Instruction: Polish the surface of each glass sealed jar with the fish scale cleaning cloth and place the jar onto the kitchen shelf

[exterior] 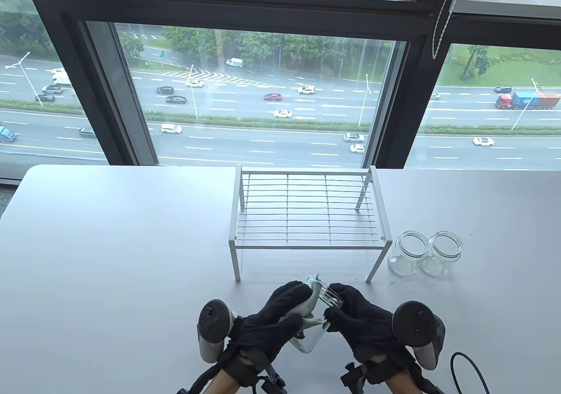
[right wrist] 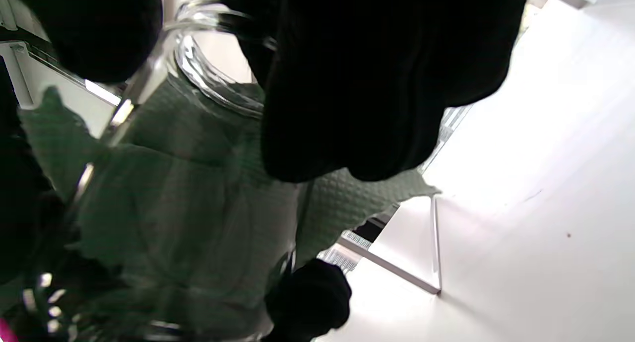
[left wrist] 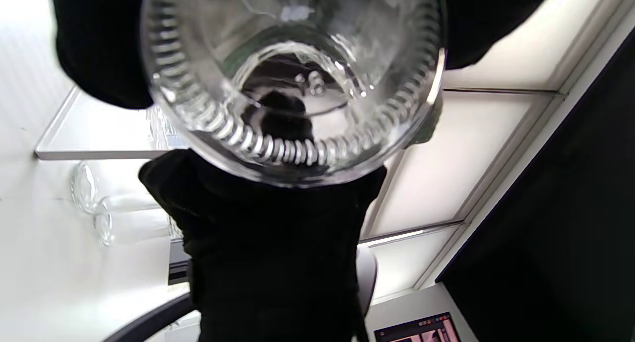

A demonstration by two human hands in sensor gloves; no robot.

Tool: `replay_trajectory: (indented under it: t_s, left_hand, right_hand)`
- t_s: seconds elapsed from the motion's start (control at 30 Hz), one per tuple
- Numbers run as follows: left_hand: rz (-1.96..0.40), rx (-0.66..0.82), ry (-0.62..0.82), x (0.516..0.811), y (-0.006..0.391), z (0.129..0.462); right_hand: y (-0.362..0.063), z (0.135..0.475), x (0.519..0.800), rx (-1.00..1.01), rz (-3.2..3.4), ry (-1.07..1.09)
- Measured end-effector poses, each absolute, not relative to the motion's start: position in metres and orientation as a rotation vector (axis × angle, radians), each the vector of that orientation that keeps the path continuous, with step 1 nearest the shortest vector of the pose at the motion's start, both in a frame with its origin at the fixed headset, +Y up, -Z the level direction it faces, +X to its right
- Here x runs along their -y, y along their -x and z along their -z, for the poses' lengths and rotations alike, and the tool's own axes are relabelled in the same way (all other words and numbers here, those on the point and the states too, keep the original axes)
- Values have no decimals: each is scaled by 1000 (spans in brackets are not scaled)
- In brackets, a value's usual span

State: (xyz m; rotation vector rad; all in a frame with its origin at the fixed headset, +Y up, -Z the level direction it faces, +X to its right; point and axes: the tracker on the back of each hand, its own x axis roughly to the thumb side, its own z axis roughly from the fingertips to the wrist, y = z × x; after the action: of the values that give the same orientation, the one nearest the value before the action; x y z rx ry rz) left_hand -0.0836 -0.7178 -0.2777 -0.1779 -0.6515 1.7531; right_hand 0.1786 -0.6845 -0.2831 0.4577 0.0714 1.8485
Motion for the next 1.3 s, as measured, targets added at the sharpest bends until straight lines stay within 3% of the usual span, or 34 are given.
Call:
replay_trajectory:
  t_s: [0.1,0.23,0.33,0.43,0.67,0.8,0.9,1.0,1.07,1.3]
  left_hand:
    - [-1952,677,334,723,79,278]
    - [-2022,732,498,725,79,279]
    - [-1898,709,433,722,85,280]
    - [-1700,709,308,716,86,278]
    - [-1333,674,-15,707,85,272]
    - [-1601,647,56,711,90,277]
    - [-1950,652,291,719,91,282]
    - [-1903,737,418,717,89,282]
    - [-1829,718,389,717,92,282]
    - [-1695,675,247,709,98,281]
  right_hand:
    - [-177,287,683,-192,-1730,-610]
    - [-177,286,679,-195,-1746,-697]
    - [-179,282,676,26,-1984,-668]
    - [-181,281,677,123,-2051,-599]
    - [-178,276,681,129,-2152,-351]
    - [-178,281,685,-90,-1846,-409]
    - [-175,283,682,-258,-1611,-564]
    - [-173,281,676,-168,-1812,-646]
    - [-172,279,673,-113,-1993,-779]
    - [-173,278,677,117,-2076,-635]
